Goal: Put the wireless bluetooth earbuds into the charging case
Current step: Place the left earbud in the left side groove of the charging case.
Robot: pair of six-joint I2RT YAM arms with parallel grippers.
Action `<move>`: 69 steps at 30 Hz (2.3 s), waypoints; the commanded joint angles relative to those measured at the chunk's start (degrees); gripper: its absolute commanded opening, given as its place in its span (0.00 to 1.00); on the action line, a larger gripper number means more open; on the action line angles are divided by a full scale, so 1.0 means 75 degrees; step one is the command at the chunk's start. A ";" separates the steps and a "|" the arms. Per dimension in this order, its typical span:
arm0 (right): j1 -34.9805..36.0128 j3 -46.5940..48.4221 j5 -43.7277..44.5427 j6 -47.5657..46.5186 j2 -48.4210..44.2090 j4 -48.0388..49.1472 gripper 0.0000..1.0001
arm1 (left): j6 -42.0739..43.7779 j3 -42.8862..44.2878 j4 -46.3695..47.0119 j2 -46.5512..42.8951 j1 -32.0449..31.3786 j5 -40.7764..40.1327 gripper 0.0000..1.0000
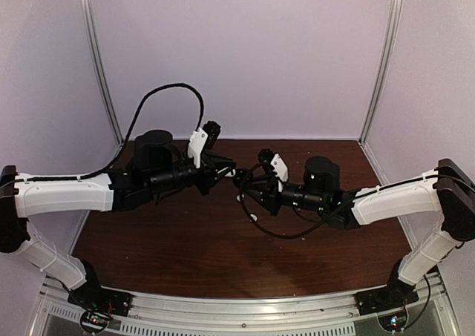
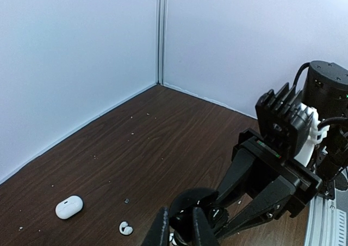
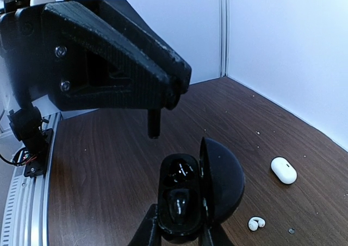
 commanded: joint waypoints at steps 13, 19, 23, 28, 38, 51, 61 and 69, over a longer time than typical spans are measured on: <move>0.0038 0.0279 -0.0154 0.0168 0.0005 0.0066 0.07 | 0.0082 0.0383 0.0230 0.0359 -0.0101 0.0152 0.07; 0.0032 0.0273 -0.0241 0.0167 -0.0006 0.0109 0.07 | 0.0096 0.0410 0.0184 0.0415 -0.0105 0.0136 0.07; 0.0037 0.0279 -0.0314 0.0159 -0.0006 0.0114 0.07 | 0.0122 0.0426 0.0151 0.0441 -0.0116 0.0102 0.07; 0.0038 0.0296 -0.0334 0.0149 -0.0001 0.0125 0.07 | 0.0149 0.0453 0.0085 0.0485 -0.0139 0.0123 0.07; 0.0037 0.0272 -0.0153 0.0233 -0.0066 0.0188 0.07 | 0.0044 0.0417 0.0130 0.0604 -0.0274 0.0159 0.07; 0.0037 0.0256 -0.0109 0.0239 -0.0182 0.0232 0.07 | 0.0006 0.0391 -0.0102 0.0629 -0.0357 0.0087 0.20; 0.0037 0.0062 -0.0172 0.0167 -0.0252 0.0171 0.07 | 0.0268 0.0772 -0.0556 0.0312 -0.0354 -0.0164 0.35; -0.0008 -0.0136 -0.0354 0.0155 -0.0476 0.0064 0.07 | 0.0344 0.0942 -0.1064 -0.0214 -0.0363 -0.0190 0.55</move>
